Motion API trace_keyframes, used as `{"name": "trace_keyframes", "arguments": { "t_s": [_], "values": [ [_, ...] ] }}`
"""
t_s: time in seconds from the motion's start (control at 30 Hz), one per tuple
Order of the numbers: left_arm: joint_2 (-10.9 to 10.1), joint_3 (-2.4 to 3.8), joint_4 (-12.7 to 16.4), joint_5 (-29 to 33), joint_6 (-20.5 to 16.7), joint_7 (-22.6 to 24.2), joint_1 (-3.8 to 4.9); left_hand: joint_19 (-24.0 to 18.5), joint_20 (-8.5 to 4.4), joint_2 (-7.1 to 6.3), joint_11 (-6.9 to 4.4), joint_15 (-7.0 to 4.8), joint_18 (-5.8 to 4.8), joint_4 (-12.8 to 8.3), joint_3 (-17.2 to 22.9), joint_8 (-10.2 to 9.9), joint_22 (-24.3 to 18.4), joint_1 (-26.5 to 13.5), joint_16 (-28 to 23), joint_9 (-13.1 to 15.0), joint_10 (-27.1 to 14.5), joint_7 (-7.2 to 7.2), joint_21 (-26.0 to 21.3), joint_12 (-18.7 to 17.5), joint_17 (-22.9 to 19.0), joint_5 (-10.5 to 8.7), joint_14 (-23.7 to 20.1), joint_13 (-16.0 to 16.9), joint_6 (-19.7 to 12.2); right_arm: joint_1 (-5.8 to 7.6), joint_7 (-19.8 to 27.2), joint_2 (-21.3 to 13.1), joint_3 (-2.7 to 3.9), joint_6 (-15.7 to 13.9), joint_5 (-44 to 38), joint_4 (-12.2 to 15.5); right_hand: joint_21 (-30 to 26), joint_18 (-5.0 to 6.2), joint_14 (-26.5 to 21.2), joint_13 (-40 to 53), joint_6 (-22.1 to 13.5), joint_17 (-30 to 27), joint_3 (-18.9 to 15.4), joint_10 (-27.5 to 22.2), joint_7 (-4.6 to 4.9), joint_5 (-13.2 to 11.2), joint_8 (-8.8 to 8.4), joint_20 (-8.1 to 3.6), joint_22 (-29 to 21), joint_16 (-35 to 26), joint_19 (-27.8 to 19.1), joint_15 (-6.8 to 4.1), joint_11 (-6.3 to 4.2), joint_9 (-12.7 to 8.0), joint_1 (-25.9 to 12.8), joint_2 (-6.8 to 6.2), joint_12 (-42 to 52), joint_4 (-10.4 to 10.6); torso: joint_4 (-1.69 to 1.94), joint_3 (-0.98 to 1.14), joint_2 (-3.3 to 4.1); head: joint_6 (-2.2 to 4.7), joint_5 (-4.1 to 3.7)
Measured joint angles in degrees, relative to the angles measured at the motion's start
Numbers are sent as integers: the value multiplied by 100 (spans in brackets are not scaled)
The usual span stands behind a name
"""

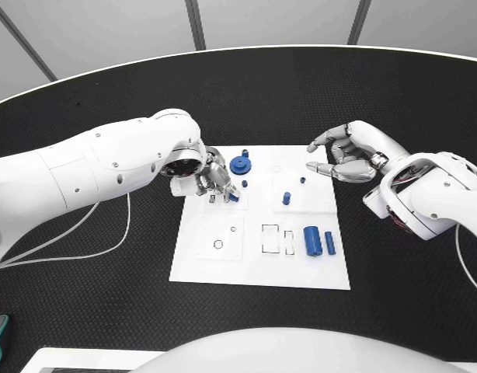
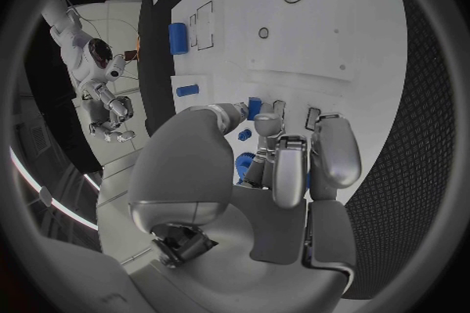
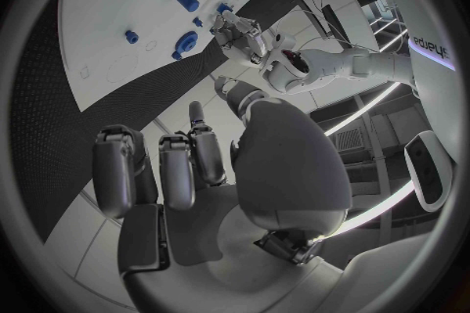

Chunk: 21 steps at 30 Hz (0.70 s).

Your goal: Assemble the parts on the task board

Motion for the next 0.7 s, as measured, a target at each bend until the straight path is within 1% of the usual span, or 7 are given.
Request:
{"name": "trace_keyframes", "arguments": {
  "t_s": [0.13,0.27,0.33,0.4,0.47,0.53,0.7],
  "values": [
    [-12,0,-5,104,-44,64,-1,0,0,-78,1,0,0,-18,94,89,17,-78,0,75,0,34,26,0,0,287,0,-24,-35,0,0,0,0,0,0,-3,0,0,0,0,0,0,0,0,0,0,0,0,0,0,0,0,0,0,0,0,0,0,0,0,-2,0,3],
    [-58,-1,9,332,-158,163,-1,0,0,-130,27,0,0,-18,94,137,29,-130,0,98,26,34,26,0,0,416,0,-16,-35,0,1,-5,0,-1,0,-6,0,0,0,0,0,0,0,0,0,0,0,0,0,0,0,0,0,0,0,0,0,0,0,1,-3,8,5],
    [-102,-1,17,541,-242,233,-1,0,0,-166,40,0,0,-99,174,161,29,-199,0,129,45,34,26,0,0,586,0,14,-35,0,5,-7,0,-3,0,-11,0,0,0,0,0,0,0,0,0,0,0,0,0,0,0,0,0,0,0,0,0,0,1,1,-4,16,8],
    [-146,-1,18,727,-314,308,-1,0,0,-163,28,0,0,-99,175,177,29,-251,0,130,100,33,26,31,0,713,0,38,-32,0,11,-6,0,-5,0,-17,0,0,0,0,0,0,0,0,0,0,0,0,0,0,0,0,0,1,0,0,0,0,4,1,-7,26,8],
    [-190,-1,1,909,-371,382,-1,0,0,-219,7,0,0,-117,193,179,29,-306,0,131,162,25,26,52,0,879,0,80,44,0,15,-2,0,-5,0,-31,0,0,0,0,0,0,0,0,0,0,0,0,0,0,0,0,0,0,0,0,0,0,8,0,-11,37,3],
    [-214,0,-36,1009,-387,433,-1,0,0,-266,-1,0,0,-185,209,180,36,-355,0,130,230,12,26,95,0,1112,0,129,97,0,20,11,0,-5,0,-53,0,0,0,-1,0,0,0,0,0,0,0,0,0,0,0,0,0,1,0,0,0,0,11,-1,-18,55,-2],
    [-234,0,-106,886,-334,526,-19,0,0,-279,-12,0,0,-234,160,180,46,-418,0,106,281,1,49,117,0,1396,0,176,168,-1,42,51,-1,-3,0,-105,0,0,0,-1,0,0,0,0,0,0,0,0,0,0,0,0,0,1,0,0,0,0,14,-5,-38,157,0]
  ]
}}
